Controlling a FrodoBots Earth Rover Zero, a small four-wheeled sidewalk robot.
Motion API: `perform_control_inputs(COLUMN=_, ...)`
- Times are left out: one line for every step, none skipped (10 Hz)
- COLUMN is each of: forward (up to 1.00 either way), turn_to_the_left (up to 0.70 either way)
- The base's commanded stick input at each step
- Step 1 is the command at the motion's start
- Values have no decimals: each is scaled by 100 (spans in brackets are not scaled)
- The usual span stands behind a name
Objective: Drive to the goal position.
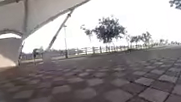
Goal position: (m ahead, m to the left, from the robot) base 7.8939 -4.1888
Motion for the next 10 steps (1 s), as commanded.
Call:
perform_control_inputs(forward=70, turn_to_the_left=0)
perform_control_inputs(forward=70, turn_to_the_left=-8)
perform_control_inputs(forward=80, turn_to_the_left=-3)
perform_control_inputs(forward=85, turn_to_the_left=0)
perform_control_inputs(forward=85, turn_to_the_left=0)
perform_control_inputs(forward=85, turn_to_the_left=0)
perform_control_inputs(forward=85, turn_to_the_left=0)
perform_control_inputs(forward=85, turn_to_the_left=0)
perform_control_inputs(forward=85, turn_to_the_left=0)
perform_control_inputs(forward=85, turn_to_the_left=0)
